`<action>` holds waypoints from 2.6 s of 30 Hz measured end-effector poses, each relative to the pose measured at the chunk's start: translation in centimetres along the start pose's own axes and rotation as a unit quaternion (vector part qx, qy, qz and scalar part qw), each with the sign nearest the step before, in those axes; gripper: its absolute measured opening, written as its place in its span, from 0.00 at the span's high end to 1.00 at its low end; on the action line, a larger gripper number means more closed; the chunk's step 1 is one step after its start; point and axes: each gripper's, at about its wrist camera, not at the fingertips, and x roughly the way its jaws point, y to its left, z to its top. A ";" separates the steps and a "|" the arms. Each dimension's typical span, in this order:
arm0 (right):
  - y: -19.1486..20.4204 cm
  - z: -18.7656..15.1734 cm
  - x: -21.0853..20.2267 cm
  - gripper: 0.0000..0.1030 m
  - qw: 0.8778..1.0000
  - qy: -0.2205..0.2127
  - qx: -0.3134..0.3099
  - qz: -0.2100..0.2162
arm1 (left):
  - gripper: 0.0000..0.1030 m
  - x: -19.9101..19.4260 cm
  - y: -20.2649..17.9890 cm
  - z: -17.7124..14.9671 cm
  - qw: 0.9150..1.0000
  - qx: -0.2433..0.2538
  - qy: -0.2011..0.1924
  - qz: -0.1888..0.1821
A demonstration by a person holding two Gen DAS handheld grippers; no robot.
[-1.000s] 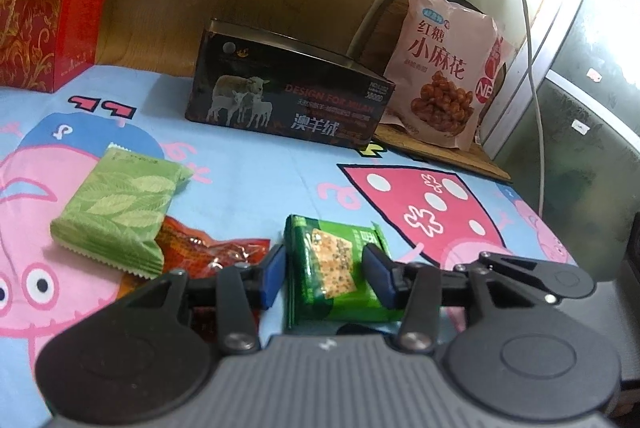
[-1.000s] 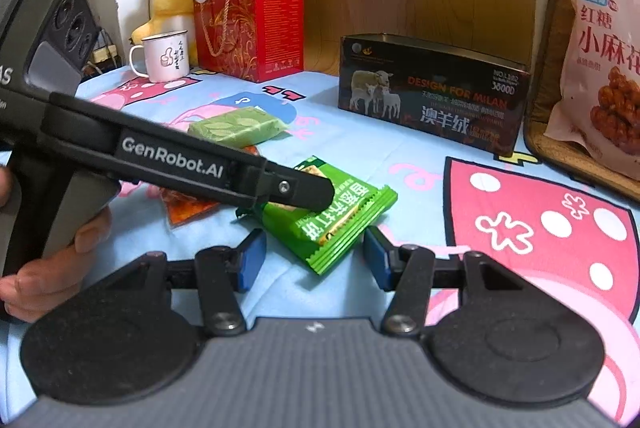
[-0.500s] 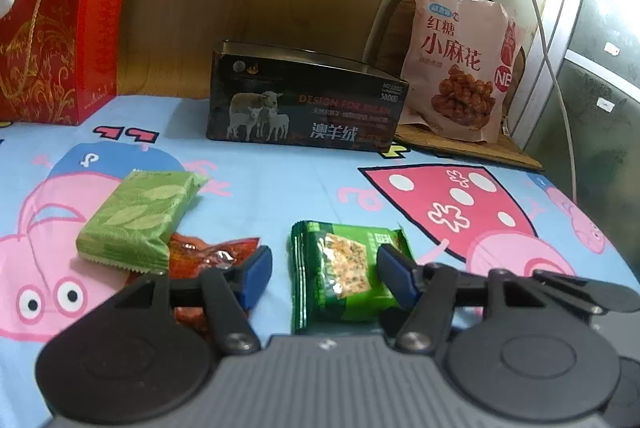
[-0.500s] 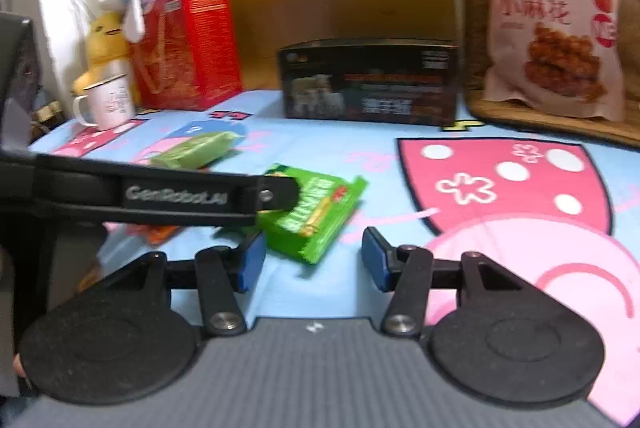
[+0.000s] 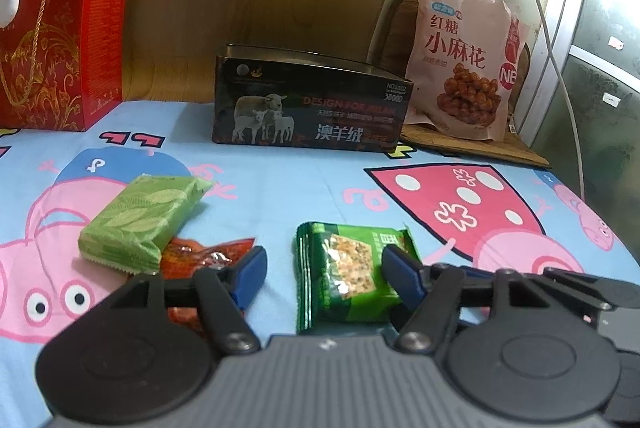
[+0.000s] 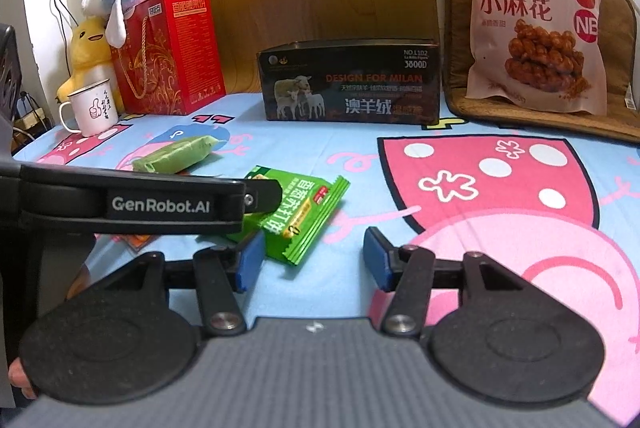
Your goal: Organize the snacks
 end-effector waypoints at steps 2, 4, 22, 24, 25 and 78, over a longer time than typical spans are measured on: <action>0.0 0.0 0.0 0.44 1.000 0.000 -0.001 0.000 | 0.35 0.0 0.0 0.0 1.000 0.001 0.000 0.000; -0.2 0.0 0.1 0.44 1.000 0.001 -0.003 0.002 | 0.34 0.0 0.0 0.0 1.000 0.001 0.000 0.001; -0.5 0.0 -0.1 0.45 1.000 -0.005 0.006 0.005 | 0.20 0.1 0.2 0.1 1.000 0.006 0.005 0.012; -0.4 0.0 -0.1 0.45 1.000 -0.004 0.007 0.005 | 0.11 0.2 0.2 0.1 1.000 0.008 0.006 0.013; -0.4 0.0 -0.1 0.45 1.000 -0.004 0.008 0.005 | 0.09 0.1 0.2 0.1 1.000 0.008 0.004 0.014; -1.1 0.1 0.0 0.37 0.999 -0.002 0.018 0.028 | 0.00 -1.2 0.7 0.0 0.999 -0.008 -0.024 0.029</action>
